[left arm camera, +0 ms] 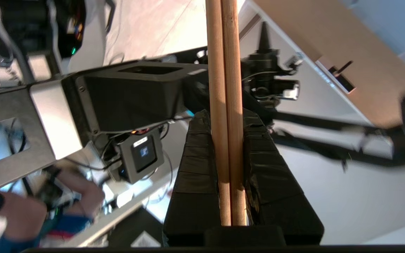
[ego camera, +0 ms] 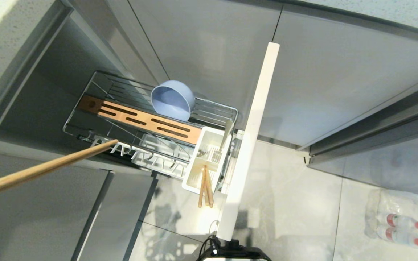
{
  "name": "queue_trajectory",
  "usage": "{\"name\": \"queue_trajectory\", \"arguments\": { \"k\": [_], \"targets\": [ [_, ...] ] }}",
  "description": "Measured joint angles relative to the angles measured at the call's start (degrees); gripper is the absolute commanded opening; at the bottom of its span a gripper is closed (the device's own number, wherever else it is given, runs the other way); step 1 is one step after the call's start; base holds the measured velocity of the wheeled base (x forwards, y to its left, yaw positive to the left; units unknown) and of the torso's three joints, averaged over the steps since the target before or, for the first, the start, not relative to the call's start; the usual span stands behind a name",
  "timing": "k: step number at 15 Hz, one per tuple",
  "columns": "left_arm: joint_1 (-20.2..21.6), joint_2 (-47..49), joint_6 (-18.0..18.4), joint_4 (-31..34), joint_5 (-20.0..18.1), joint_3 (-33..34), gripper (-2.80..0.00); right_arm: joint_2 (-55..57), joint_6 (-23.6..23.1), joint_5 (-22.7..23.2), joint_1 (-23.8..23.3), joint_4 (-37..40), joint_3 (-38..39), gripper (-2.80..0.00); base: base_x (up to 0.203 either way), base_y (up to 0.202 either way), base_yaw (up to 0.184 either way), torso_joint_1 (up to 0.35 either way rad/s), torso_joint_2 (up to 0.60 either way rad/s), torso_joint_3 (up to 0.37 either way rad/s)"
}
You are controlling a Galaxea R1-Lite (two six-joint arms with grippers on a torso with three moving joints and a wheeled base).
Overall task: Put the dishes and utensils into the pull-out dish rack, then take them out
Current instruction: Pick up the chopsticks and place it in the cupboard
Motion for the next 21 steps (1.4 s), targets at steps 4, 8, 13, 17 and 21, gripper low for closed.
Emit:
{"name": "queue_trajectory", "arguments": {
  "k": [4, 8, 13, 17, 21],
  "targets": [
    [-0.4, 7.4, 0.9, 0.0, 1.0, 0.1, -2.80, 0.0, 0.0, 0.0, 0.0, 0.0, 0.0, -2.80, 0.000, 0.000, 0.000, 0.000, 0.00, 0.000],
    [-5.6, 12.4, 0.9, 0.1, 5.5, -3.2, -2.80, 0.0, 0.0, 0.0, 0.0, 0.0, 0.0, -2.80, 0.000, 0.000, 0.000, 0.000, 0.00, 0.000],
    [-11.9, 14.4, 0.9, 0.1, 9.0, -6.5, -2.80, 0.0, 0.0, 0.0, 0.0, 0.0, 0.0, -2.80, 0.000, 0.000, 0.000, 0.000, 0.00, 0.000],
    [-22.2, 16.1, 0.9, 0.2, 17.6, -7.8, -2.80, 0.0, 0.0, 0.0, 0.0, 0.0, 0.0, -2.80, 0.000, 0.000, 0.000, 0.000, 0.00, 0.000],
    [-29.0, 21.3, 0.4, -1.1, 27.9, -8.7, -2.80, 0.0, 0.0, 0.0, 0.0, 0.0, 0.0, -2.80, 0.000, 0.000, 0.000, 0.000, 0.00, 0.000]
  ]
}}
